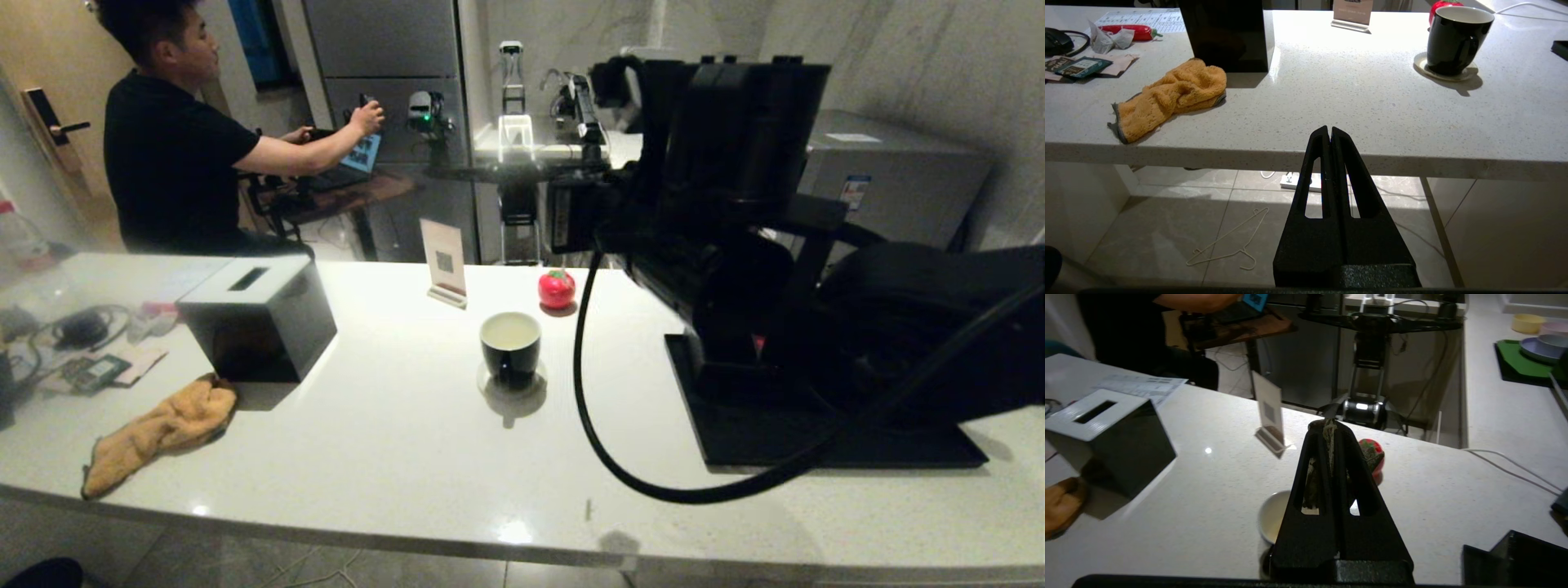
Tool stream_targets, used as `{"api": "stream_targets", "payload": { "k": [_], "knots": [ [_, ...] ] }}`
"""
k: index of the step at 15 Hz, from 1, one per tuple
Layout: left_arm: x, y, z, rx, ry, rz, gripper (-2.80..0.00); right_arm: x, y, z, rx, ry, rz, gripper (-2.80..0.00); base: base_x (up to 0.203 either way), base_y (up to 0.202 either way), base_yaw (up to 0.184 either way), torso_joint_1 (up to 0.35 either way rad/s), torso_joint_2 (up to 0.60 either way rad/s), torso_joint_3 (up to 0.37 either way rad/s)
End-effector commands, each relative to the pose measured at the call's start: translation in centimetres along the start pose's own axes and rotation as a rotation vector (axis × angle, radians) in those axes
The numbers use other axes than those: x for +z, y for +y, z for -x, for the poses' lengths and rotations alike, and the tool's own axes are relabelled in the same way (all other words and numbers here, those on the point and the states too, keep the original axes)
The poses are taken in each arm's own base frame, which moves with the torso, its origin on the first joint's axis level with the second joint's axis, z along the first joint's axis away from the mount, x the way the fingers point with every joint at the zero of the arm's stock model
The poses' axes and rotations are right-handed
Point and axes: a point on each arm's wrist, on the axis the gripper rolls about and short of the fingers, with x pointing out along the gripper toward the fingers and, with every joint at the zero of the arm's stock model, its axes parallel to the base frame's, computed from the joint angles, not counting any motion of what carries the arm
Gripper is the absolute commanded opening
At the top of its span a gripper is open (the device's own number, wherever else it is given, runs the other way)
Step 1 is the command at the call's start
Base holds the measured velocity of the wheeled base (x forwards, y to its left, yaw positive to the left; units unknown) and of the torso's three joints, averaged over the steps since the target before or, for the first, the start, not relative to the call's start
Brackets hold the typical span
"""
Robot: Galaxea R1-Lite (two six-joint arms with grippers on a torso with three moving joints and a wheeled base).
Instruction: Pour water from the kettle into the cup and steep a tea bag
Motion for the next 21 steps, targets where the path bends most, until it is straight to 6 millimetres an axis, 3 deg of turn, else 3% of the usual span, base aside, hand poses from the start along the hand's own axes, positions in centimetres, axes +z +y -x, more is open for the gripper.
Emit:
{"api": "stream_targets", "payload": {
  "k": [1, 8, 15, 21],
  "knots": [
    [0.0, 0.0, 0.0, 0.001, 0.000, 0.000, -2.80, -0.2, 1.0, 0.4, 0.024, 0.003, 0.000, -2.80, 0.000, 0.000, 0.000, 0.000, 0.00, 0.000],
    [0.0, 0.0, 0.0, 0.001, 0.004, 0.004, -2.80, -0.8, 2.8, 1.4, 0.078, 0.024, 0.016, -2.80, 0.000, 0.000, 0.000, 0.000, 0.00, 0.000],
    [0.4, 0.0, 0.1, -0.004, -0.005, -0.009, -2.80, -1.1, 3.2, 1.3, 0.087, 0.026, 0.043, -2.80, 0.000, 0.000, 0.000, 0.000, 0.00, 0.000],
    [4.4, -0.2, -0.5, -0.088, 0.045, -0.005, -2.80, -1.2, 3.8, 1.6, 0.101, 0.029, 0.046, -2.80, 0.000, 0.000, 0.000, 0.000, 0.00, 0.000]
  ]
}}
